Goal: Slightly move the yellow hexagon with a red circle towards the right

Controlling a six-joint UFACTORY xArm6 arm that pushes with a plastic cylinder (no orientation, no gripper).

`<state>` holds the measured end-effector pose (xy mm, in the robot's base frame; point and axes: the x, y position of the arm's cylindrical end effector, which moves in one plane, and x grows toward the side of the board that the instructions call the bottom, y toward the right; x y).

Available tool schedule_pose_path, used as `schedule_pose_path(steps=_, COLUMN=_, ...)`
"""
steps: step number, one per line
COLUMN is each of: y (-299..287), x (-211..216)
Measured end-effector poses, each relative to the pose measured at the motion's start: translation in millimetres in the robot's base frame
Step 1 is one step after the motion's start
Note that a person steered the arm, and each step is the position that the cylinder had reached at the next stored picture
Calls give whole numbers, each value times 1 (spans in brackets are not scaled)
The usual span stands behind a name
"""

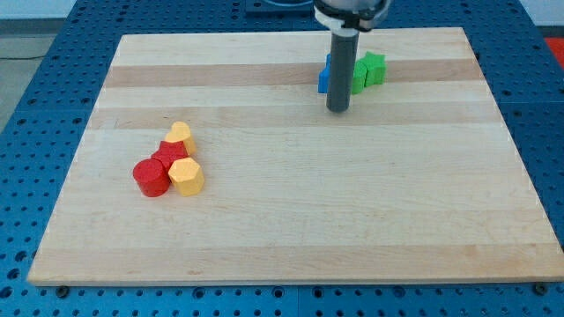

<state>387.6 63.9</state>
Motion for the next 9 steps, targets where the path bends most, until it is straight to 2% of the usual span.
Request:
schedule_pose_path(steps=2, y=-15, x=110)
schedule_pose_path(steps=3, y=-41, x=159)
schedule_pose_path(steps=4, y=-117, x=179)
schedule_pose_path(steps=5, y=-191, x=180)
schedule_pose_path(steps=7, y=-283, x=152)
schedule_pose_path(steps=9, y=-300, x=123)
